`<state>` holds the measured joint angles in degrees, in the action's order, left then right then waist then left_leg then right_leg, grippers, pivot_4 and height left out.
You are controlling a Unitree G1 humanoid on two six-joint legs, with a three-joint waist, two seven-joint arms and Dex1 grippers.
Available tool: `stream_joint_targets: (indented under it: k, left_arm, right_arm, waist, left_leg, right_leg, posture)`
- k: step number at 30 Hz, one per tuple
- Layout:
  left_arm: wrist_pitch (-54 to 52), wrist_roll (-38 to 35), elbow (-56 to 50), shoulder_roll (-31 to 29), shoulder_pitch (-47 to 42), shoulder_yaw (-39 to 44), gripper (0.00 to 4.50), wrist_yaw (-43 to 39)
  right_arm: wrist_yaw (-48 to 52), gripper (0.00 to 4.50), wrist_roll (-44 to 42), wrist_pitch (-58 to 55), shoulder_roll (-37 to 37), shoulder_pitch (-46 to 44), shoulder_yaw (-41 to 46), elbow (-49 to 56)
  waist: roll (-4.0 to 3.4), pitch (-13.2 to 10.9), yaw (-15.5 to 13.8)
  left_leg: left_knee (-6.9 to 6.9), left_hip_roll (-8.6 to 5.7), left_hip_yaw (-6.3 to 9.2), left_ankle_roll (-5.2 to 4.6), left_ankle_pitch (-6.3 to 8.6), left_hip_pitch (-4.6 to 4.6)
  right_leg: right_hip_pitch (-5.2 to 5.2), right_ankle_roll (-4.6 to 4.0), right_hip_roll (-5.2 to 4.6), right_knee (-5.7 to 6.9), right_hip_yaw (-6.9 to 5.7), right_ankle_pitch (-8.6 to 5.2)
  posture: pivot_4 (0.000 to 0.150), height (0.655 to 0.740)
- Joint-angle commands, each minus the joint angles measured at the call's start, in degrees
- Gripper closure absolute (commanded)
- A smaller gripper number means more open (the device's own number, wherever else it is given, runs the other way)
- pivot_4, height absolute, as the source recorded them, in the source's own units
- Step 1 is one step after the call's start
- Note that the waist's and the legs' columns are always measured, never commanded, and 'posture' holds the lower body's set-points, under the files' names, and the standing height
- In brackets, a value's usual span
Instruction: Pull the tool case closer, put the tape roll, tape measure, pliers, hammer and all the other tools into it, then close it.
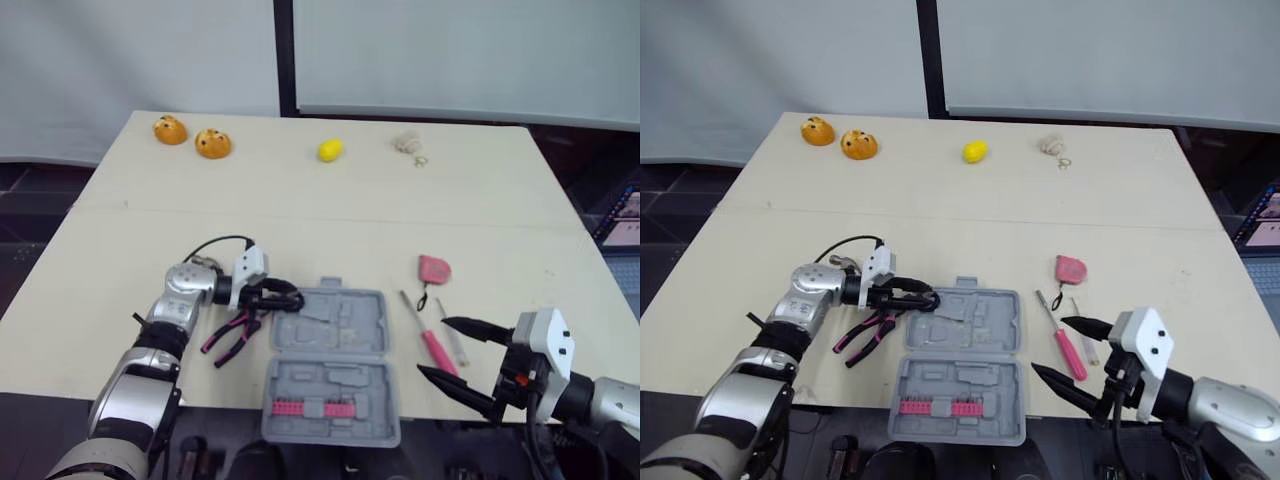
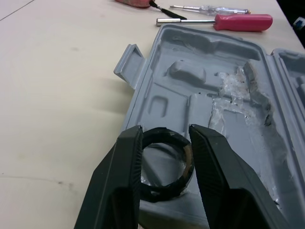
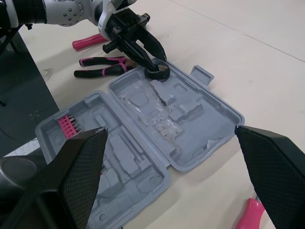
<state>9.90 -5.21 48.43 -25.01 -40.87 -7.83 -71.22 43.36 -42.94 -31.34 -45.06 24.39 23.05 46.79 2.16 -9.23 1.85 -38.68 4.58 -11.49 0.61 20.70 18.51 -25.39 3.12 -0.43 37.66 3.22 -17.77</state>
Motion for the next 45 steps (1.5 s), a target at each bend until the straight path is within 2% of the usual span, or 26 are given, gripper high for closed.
stream_joint_targets:
  k: [1, 8, 17, 25, 31, 35, 40, 45]
  left_arm:
    - [1.36, 0.71, 0.44, 0.41, -0.1, -0.14, 2.8, 0.01]
    - [2.32, 1.35, 2.06, 1.36, -0.93, 0.15, 2.8, 0.31]
    - [6.9, 7.95, 6.57, 0.46, -1.27, -3.25, 2.8, 4.34]
    - [7.39, 7.35, 6.08, 0.91, -1.59, -3.06, 2.8, 4.04]
    - [-1.55, -0.56, -0.7, 0.57, -1.21, 0.89, 2.8, -3.57]
    - [-2.46, 0.06, -0.87, 0.88, -1.32, 1.02, 2.8, -1.91]
    - [1.38, 3.84, 3.04, 1.77, -1.89, -0.33, 2.8, 3.75]
    - [3.29, 4.38, 4.91, 2.82, -2.3, -0.38, 2.8, 4.25]
  right_arm:
    - [0.84, 0.0, -0.84, 0.13, -0.62, -0.32, 1.4, 0.5]
    - [0.48, 0.0, -0.97, -0.27, -0.52, -0.61, 1.44, 0.6]
    - [-0.04, 0.0, -1.02, -0.59, -0.27, -1.0, 1.4, 0.68]
    - [-0.06, 0.0, -1.23, -1.15, -0.19, -1.39, 1.81, 0.69]
    - [-0.05, 0.0, -1.75, -1.54, -0.28, -1.45, 2.3, 0.68]
    - [-0.04, 0.0, -1.75, -1.7, -0.34, -1.64, 2.01, 0.63]
    - [-0.09, 0.0, -2.05, -2.31, -0.51, -2.24, 1.72, 0.84]
    - [-0.08, 0.0, -2.34, -2.76, -0.75, -2.15, 2.18, 1.1]
  waist:
    - [0.0, 0.0, -0.08]
    - [0.0, 0.0, -0.09]
    - [0.04, 0.06, -0.06]
    - [0.06, 0.21, -0.03]
    - [0.06, 0.21, -0.03]
    - [0.06, 0.21, -0.07]
    - [0.07, 0.2, -0.06]
    - [0.07, 0.2, -0.1]
  left_leg:
    - [0.0, 0.0, 0.0, 0.0, 0.0, 0.0]
    - [0.0, -0.01, 0.0, 0.0, 0.0, 0.0]
    - [0.02, -0.01, 0.0, -0.01, 0.01, -0.03]
    - [0.04, 0.02, 0.0, -0.01, 0.01, -0.08]
    - [0.05, 0.02, 0.0, -0.01, 0.01, -0.03]
    - [0.04, 0.02, 0.02, -0.01, 0.01, -0.01]
    - [0.05, 0.02, 0.02, -0.01, 0.02, -0.02]
    - [0.05, 0.05, 0.02, -0.02, 0.02, -0.01]
  right_leg:
    - [0.0, 0.0, 0.0, 0.0, 0.0, 0.0]
    - [0.0, 0.0, 0.0, -0.01, 0.0, 0.0]
    - [0.03, 0.0, 0.0, -0.02, 0.0, 0.0]
    - [0.07, 0.0, 0.01, -0.02, 0.0, 0.0]
    - [0.03, -0.01, 0.03, -0.02, -0.02, -0.01]
    - [0.03, -0.01, 0.01, -0.04, -0.02, -0.01]
    - [0.03, -0.01, 0.01, -0.05, -0.02, -0.01]
    - [0.03, -0.01, -0.01, -0.06, -0.02, 0.0]
  posture:
    - [0.15, 0.74]
    - [0.15, 0.74]
    - [0.15, 0.74]
    - [0.15, 0.74]
    - [0.15, 0.74]
    - [0.15, 0.74]
    - [0.15, 0.74]
    - [0.15, 0.74]
